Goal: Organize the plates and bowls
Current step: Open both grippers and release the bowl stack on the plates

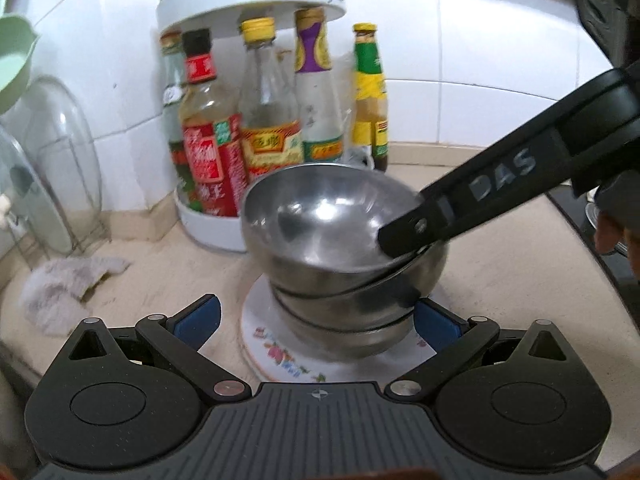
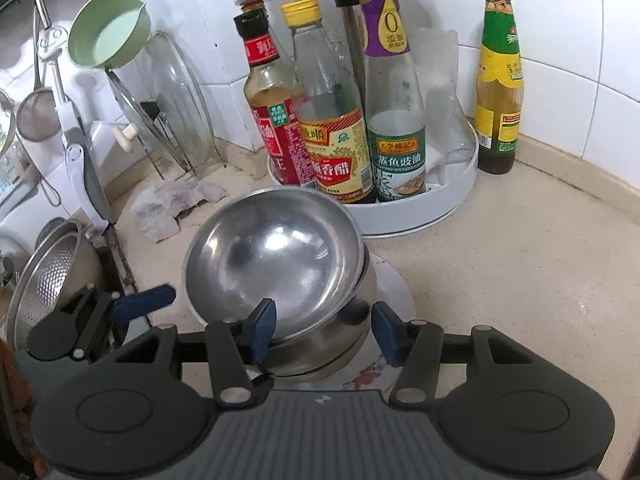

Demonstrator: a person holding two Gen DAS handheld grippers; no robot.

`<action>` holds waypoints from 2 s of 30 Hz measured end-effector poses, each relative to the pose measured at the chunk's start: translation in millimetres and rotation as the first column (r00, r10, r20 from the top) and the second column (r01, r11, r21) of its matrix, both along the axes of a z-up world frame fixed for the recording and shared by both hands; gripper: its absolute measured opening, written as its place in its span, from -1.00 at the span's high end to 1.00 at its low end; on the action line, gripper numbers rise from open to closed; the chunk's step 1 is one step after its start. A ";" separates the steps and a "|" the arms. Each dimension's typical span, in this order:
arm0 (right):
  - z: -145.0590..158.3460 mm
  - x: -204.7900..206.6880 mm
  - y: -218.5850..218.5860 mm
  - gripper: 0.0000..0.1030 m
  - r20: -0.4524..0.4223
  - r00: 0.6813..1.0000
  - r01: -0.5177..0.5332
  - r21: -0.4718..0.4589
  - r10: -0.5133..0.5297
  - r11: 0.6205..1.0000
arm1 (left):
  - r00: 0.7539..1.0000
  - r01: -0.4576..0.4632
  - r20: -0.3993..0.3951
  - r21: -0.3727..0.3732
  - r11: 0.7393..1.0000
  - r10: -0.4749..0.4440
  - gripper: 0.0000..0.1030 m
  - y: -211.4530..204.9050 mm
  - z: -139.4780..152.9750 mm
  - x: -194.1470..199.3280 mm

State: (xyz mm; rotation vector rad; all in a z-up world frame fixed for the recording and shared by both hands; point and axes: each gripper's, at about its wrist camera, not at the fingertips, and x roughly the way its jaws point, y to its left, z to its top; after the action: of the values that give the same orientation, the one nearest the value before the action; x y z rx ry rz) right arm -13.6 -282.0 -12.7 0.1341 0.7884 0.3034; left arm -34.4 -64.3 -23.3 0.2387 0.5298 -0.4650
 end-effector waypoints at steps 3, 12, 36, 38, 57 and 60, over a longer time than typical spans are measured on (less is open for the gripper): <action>-1.6 -1.4 3.9 0.03 -0.007 1.000 0.006 -0.017 -0.007 1.000 | 1.000 0.017 0.014 0.021 1.000 -0.017 -1.00 -3.1 -4.3 0.3; -16.1 -7.7 10.1 0.03 0.027 0.999 0.033 -0.069 -0.031 0.997 | 0.998 0.061 0.006 0.015 0.998 -0.061 -1.00 -2.0 -17.7 3.2; -7.1 -14.5 10.6 0.05 0.150 0.988 0.034 -0.036 -0.028 0.999 | 0.986 0.140 0.103 -0.058 0.988 -0.134 -1.00 13.1 -6.7 -3.4; -3.3 -16.4 9.6 0.05 0.153 0.988 0.038 -0.045 -0.031 0.998 | 0.988 0.129 0.096 -0.063 0.990 -0.123 -1.00 14.4 -6.2 -3.1; -1.4 -77.5 -5.9 0.05 0.145 0.980 0.147 -0.045 -0.139 0.988 | 1.000 -0.007 -0.031 -0.121 0.993 0.003 -1.00 25.3 3.2 -16.4; -2.7 -83.8 -9.4 0.05 0.139 0.981 0.147 -0.057 -0.138 0.987 | 0.998 -0.046 -0.041 -0.106 0.993 0.042 -1.00 25.2 1.4 -22.4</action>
State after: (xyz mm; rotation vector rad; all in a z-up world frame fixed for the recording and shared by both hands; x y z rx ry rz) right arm -97.4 -291.4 -15.4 0.1051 0.6505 0.1483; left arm -56.8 -39.1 -21.8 0.1157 0.5454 -0.4545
